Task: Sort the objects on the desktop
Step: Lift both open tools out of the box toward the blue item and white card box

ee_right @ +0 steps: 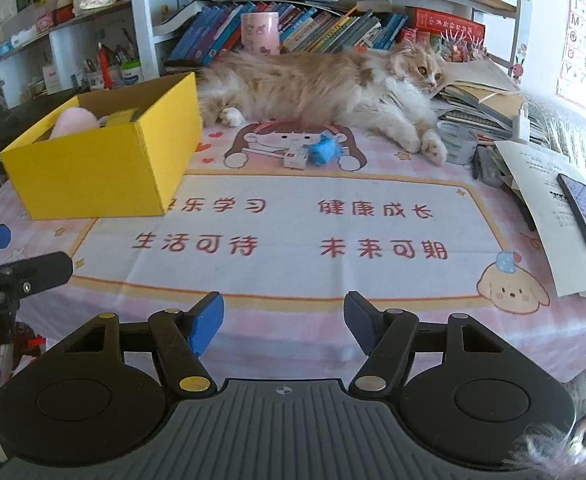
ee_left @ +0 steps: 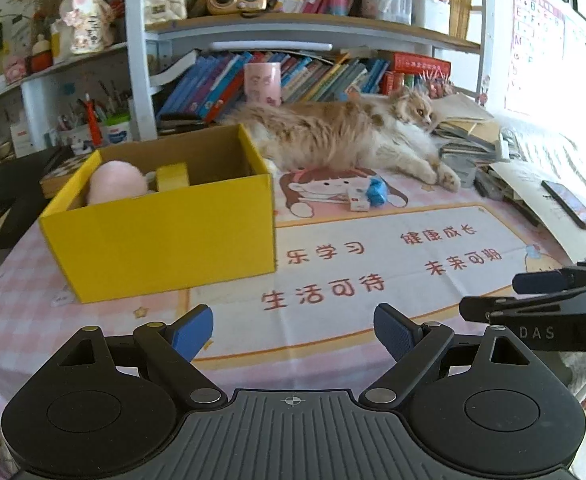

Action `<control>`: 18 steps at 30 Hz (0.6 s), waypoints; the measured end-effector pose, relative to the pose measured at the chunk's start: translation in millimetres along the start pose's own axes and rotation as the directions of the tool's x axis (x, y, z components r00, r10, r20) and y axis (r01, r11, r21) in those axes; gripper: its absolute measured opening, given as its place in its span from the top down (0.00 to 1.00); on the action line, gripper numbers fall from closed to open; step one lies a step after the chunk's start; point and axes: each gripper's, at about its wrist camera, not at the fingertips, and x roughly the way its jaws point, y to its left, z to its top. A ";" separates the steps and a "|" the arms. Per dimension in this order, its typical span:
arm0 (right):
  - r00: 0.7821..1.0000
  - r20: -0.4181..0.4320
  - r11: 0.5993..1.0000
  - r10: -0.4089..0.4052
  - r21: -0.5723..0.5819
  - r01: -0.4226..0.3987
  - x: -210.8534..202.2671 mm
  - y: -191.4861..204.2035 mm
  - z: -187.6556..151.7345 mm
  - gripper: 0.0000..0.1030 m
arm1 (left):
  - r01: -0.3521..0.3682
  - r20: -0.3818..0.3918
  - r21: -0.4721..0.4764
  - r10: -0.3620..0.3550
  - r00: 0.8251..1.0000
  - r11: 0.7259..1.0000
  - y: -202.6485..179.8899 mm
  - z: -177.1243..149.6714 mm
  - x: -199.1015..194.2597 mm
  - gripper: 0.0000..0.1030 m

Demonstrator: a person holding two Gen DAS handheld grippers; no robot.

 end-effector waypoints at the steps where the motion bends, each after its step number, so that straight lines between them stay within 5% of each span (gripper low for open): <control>1: 1.000 -0.001 1.000 0.002 0.000 -0.002 2.5 -4.1 2.3 0.38 | -0.001 -0.003 0.000 0.001 1.000 1.000 -3.6 2.3 3.3 0.12; 18: 0.998 -0.026 0.997 0.050 -0.060 -0.051 53.2 -84.1 47.2 0.38 | -0.019 -0.035 -0.024 0.018 0.999 1.000 -74.3 40.1 71.7 0.12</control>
